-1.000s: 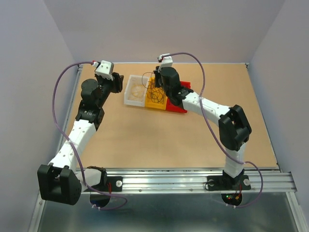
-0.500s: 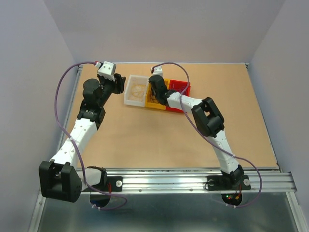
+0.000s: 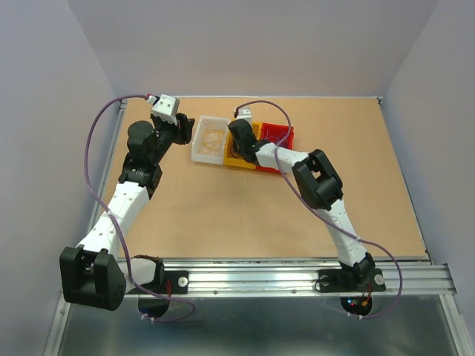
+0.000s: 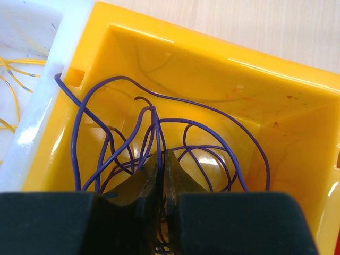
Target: Untangle the cables
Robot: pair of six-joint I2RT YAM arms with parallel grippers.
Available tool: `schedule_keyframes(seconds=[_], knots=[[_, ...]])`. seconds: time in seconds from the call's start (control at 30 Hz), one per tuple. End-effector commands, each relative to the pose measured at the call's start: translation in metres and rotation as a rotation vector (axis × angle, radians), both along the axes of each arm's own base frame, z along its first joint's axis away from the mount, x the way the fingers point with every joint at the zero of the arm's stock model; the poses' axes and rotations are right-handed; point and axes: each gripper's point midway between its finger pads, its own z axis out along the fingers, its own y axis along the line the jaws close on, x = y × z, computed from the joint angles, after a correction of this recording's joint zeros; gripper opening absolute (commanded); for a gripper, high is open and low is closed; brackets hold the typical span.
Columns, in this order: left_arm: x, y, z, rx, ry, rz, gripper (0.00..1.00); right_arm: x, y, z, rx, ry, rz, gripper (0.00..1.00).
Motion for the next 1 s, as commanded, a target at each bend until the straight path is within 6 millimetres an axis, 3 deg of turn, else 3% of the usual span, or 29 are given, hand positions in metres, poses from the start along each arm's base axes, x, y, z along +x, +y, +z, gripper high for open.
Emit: schedule_keyframes(seconds=[0.0,0.17,0.2,0.43,0.53,0.57,0.63,0.67,0.7,0.73,0.77,0.8,0.83,0.87,0.9,0.93,0.97], knots=[[0.0,-0.001,0.02,-0.001,-0.081,-0.01,0.59,0.006,0.002,0.061,0.066,-0.089,-0.038,0.15],[0.0,0.0,0.019,0.004,-0.085,-0.006,0.59,0.006,-0.001,0.104,0.118,-0.154,-0.07,0.22],[-0.001,0.0,0.02,0.002,-0.086,-0.006,0.59,0.005,-0.002,0.101,0.114,-0.15,-0.07,0.25],[-0.002,-0.002,0.02,0.0,-0.086,-0.017,0.6,-0.007,-0.014,0.137,0.156,-0.212,-0.09,0.36],[-0.003,-0.003,0.02,0.0,-0.086,-0.02,0.6,-0.015,-0.022,0.137,0.152,-0.209,-0.095,0.41],[-0.004,-0.003,0.021,-0.001,-0.089,-0.022,0.6,-0.02,-0.022,0.154,0.173,-0.233,-0.092,0.45],[-0.005,-0.004,0.022,-0.002,-0.09,-0.029,0.6,-0.034,-0.028,0.147,0.154,-0.221,-0.07,0.54],[-0.006,-0.006,0.019,-0.001,-0.084,-0.043,0.62,-0.043,-0.028,0.177,0.202,-0.278,-0.047,0.59],[-0.008,-0.007,0.019,-0.002,-0.084,-0.049,0.62,-0.057,-0.03,0.16,0.163,-0.254,0.012,0.66],[-0.009,-0.008,0.017,0.0,-0.081,-0.056,0.62,-0.068,-0.033,0.163,0.168,-0.268,0.042,0.71],[-0.01,-0.008,0.016,0.005,-0.079,-0.059,0.64,-0.074,-0.03,0.182,0.218,-0.337,0.073,0.76],[-0.012,-0.006,0.01,0.01,-0.067,-0.054,0.66,-0.089,-0.038,0.216,0.261,-0.403,0.096,0.88],[-0.014,-0.002,0.012,0.015,-0.077,-0.034,0.68,-0.104,-0.048,0.194,0.246,-0.404,0.122,0.96],[-0.017,0.001,0.011,0.029,-0.084,-0.024,0.75,-0.113,-0.054,0.197,0.256,-0.423,0.13,1.0],[-0.019,0.004,0.003,0.038,-0.074,-0.011,0.79,-0.126,-0.07,0.216,0.28,-0.471,0.114,1.0],[-0.025,0.007,0.008,0.04,-0.094,0.002,0.83,-0.133,-0.078,0.214,0.27,-0.478,0.106,1.0],[-0.028,0.013,-0.002,0.053,-0.082,0.025,0.91,-0.143,-0.09,0.198,0.24,-0.458,0.099,1.0]])
